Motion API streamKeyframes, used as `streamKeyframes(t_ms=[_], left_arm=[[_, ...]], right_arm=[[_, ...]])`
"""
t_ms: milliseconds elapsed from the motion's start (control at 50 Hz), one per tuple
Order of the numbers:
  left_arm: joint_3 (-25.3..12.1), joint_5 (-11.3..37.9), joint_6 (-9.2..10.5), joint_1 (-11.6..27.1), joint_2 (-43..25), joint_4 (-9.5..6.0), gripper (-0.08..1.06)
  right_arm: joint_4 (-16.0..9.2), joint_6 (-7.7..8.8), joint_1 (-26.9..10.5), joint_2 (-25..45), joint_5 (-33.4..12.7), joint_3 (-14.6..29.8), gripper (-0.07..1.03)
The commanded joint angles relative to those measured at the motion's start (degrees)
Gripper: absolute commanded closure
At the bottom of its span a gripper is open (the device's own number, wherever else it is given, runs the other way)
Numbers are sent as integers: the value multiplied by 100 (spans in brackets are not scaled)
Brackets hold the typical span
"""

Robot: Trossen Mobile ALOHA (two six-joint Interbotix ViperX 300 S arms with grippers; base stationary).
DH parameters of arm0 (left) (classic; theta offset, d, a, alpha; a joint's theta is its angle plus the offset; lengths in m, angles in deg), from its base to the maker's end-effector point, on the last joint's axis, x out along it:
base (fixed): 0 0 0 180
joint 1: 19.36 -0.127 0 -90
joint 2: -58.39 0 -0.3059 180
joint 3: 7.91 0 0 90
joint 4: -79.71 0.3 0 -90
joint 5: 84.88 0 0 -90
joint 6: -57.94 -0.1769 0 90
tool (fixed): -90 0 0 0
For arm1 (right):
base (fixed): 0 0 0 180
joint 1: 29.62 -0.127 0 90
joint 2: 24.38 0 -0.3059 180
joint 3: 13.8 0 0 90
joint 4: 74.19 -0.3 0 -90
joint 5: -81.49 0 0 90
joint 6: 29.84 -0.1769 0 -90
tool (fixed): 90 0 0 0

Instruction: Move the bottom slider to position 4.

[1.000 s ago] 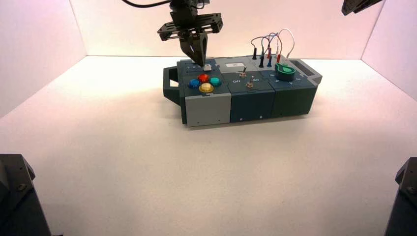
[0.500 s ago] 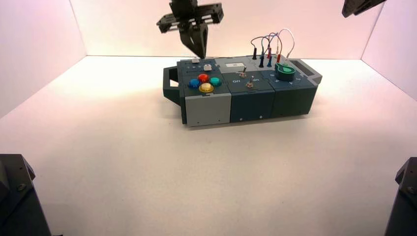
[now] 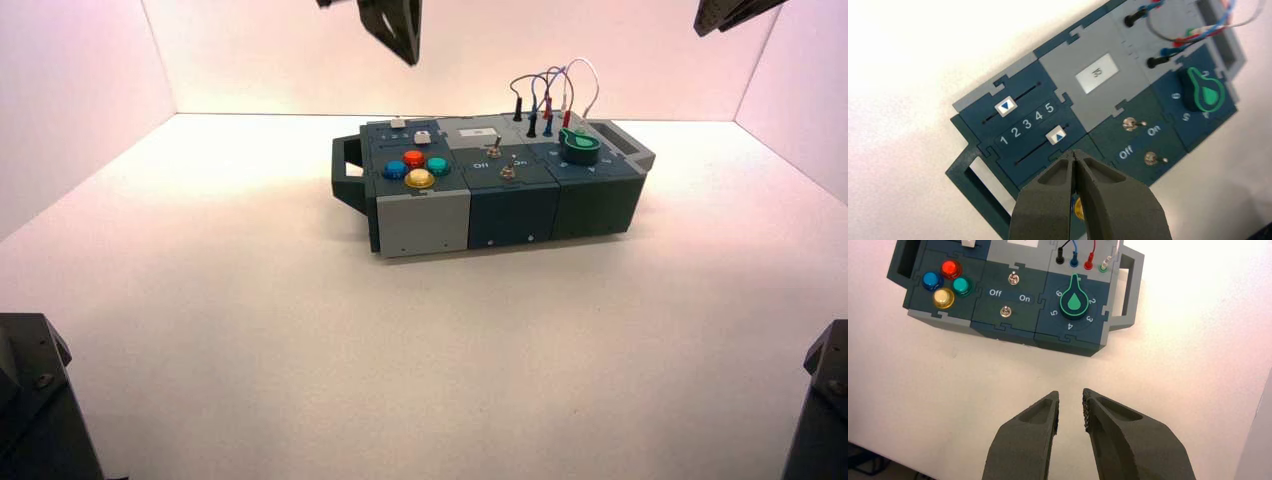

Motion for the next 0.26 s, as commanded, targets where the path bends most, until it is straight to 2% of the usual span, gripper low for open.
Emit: streamKeyframes(t_ms=[20,260], left_arm=[[-149,35,-44,0,255,0,101],[-149,70,-105,9,229,-18,101]], right_arm=[[53,0,26,-18,44,97,68],[35,-26,26,-18,-35,79,68]])
